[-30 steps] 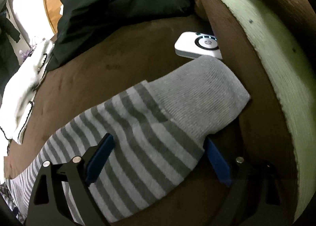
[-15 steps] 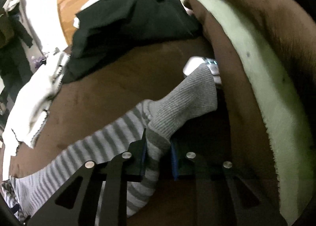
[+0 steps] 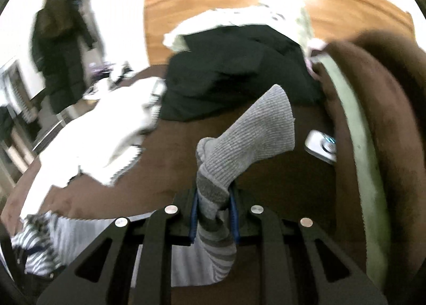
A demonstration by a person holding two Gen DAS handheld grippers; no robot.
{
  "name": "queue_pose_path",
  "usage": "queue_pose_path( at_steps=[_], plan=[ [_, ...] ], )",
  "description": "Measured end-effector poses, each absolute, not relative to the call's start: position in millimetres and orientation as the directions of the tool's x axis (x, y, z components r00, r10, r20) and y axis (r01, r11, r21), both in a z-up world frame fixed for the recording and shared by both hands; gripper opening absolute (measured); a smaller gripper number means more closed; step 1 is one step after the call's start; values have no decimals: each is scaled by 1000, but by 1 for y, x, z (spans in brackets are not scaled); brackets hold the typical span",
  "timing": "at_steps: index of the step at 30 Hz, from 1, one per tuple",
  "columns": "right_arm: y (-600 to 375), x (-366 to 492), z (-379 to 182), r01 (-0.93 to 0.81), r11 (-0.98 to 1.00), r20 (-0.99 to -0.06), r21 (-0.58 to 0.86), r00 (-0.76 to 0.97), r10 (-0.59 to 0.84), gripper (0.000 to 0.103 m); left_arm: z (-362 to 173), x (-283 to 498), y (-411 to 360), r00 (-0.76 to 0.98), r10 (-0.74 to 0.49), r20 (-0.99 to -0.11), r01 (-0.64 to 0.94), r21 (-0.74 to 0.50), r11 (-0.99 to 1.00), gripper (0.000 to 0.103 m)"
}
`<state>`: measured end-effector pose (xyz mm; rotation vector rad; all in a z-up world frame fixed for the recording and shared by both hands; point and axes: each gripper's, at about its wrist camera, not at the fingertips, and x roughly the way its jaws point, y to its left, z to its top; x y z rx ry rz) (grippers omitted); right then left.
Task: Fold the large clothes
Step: 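Grasp the sleeve cuff with the right tool and carry it across the body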
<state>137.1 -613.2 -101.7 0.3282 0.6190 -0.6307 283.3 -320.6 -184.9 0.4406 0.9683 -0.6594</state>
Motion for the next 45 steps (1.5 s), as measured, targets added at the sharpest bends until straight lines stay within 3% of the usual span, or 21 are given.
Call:
queue_pose_path(
  at_steps=[8,14,20,28,38,45],
  plan=[
    [-501,166,-60,398,912,-574,96,771,-276,20,-126,283,-263,499,-338,-798,615,51,787,97],
    [-398,196,-50,200,976,-539,91,834,-121,19,-119,288,-190,566,-218,-795,522,140,841,97],
    [-311,223,-61,36,985,-551,166,832,63,20,-120,281,-103,585,-94,-805,393,180,902,97],
    [-183,253,-79,-207,969,-592,138,767,248,20,-131,269,6,577,53,-815,189,196,962,97],
    [-87,268,-106,-346,932,-637,106,696,331,20,-150,258,87,564,115,-818,28,158,987,97],
    [-59,277,-151,-362,930,-723,57,628,289,22,-166,252,107,552,122,-825,-5,144,990,97]
  ],
)
